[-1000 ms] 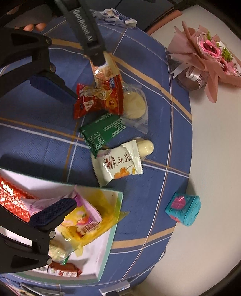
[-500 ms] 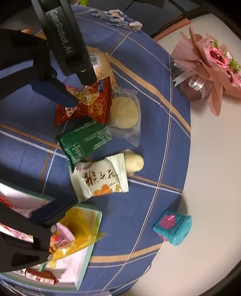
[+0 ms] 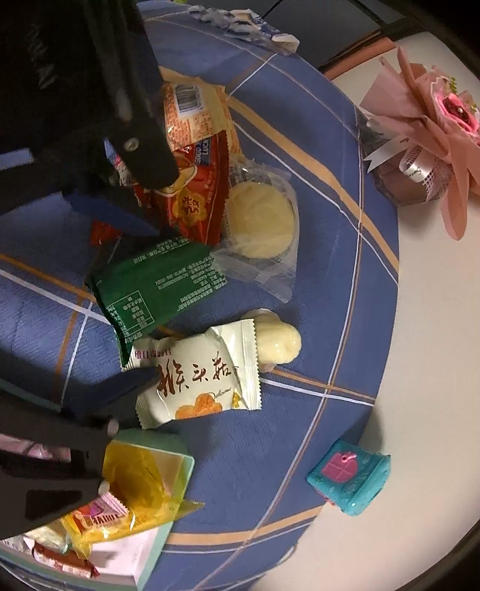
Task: Organize snacks
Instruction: 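Move left gripper toward red chip bag while right gripper approaches green packet, then close left gripper on red chip bag while right gripper grasps green packet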
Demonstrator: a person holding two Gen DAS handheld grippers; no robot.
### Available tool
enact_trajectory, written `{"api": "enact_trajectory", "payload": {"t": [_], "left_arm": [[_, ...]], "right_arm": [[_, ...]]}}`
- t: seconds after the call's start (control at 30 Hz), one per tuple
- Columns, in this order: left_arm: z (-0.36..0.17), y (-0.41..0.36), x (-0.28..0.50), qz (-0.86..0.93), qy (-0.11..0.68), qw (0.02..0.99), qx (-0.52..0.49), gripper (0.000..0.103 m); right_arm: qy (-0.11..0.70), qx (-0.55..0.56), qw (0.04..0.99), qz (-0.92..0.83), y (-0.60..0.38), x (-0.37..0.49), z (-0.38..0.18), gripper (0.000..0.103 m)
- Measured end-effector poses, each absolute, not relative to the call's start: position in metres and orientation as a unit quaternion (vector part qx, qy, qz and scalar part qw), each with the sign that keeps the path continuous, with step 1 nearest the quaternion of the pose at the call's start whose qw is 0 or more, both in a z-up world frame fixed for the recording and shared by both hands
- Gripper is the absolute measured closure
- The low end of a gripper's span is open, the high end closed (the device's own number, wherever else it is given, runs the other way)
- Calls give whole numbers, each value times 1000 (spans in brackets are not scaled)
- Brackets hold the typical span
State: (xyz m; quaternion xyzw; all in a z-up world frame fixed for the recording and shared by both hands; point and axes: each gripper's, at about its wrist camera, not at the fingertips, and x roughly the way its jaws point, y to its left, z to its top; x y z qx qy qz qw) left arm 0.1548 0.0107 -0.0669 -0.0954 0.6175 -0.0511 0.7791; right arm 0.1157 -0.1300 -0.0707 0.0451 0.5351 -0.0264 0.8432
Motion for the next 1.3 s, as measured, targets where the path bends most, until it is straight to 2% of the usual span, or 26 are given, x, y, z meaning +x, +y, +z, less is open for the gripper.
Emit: {"api": "enact_trajectory", "payload": {"t": [0.07, 0.17, 0.27, 0.4, 0.53, 0.8, 1.3], "left_arm": [[-69, 9, 153, -55, 620, 777, -97, 2], [-70, 6, 153, -57, 619, 777, -96, 4], [-74, 3, 153, -63, 623, 774, -100, 14], [-78, -1, 152, -68, 626, 771, -100, 20], [-79, -5, 154, -79, 623, 771, -106, 31], [-86, -22, 158, -86, 626, 767, -107, 42], [-89, -27, 161, -79, 620, 775, -98, 51]], "right_arm": [[535, 48, 843, -22, -130, 115, -70, 40], [537, 55, 842, -14, -129, 113, -70, 56], [544, 55, 837, -19, -131, 111, -72, 60], [550, 55, 833, -22, -132, 108, -72, 60], [558, 63, 827, -24, -135, 105, -74, 60], [562, 63, 825, -24, -136, 102, -74, 60], [564, 69, 823, -25, -135, 107, -83, 60]]}}
